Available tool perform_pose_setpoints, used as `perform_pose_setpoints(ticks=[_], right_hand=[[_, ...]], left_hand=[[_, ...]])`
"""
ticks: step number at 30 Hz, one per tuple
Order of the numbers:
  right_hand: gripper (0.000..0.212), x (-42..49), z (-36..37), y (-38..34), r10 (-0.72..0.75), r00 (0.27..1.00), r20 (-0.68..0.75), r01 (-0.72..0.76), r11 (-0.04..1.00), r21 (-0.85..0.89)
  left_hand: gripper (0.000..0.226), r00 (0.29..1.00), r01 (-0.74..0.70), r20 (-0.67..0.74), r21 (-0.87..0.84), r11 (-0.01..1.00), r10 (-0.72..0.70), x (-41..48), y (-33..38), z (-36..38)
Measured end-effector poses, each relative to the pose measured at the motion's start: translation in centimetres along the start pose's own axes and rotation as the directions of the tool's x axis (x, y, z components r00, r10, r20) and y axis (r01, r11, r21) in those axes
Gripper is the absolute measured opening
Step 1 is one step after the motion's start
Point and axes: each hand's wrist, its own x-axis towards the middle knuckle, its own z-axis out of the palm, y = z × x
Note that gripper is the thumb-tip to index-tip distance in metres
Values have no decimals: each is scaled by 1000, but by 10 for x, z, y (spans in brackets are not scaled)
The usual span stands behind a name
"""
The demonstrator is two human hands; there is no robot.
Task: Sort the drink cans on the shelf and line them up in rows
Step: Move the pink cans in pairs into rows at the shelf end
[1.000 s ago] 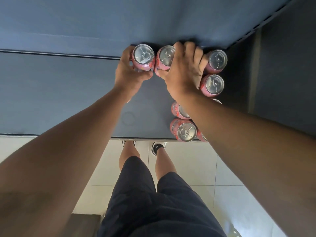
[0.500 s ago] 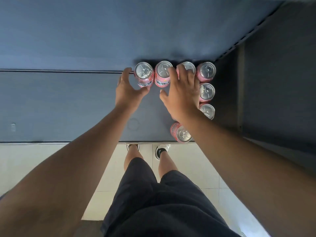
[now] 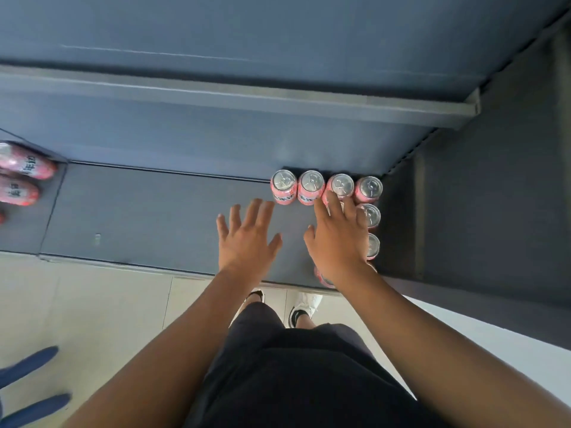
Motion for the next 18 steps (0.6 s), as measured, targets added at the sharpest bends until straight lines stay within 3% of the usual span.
perform_pose_setpoints(ticks=[8, 18], right_hand=[[46, -9, -22, -48, -163, 986, -26, 163, 986, 30], [57, -27, -34, -161, -355, 935, 3, 355, 935, -25]], left_hand=[[62, 984, 179, -28, 77, 981, -177, -36, -24, -32], [59, 911, 393, -132, -19, 919, -392, -97, -125, -45]])
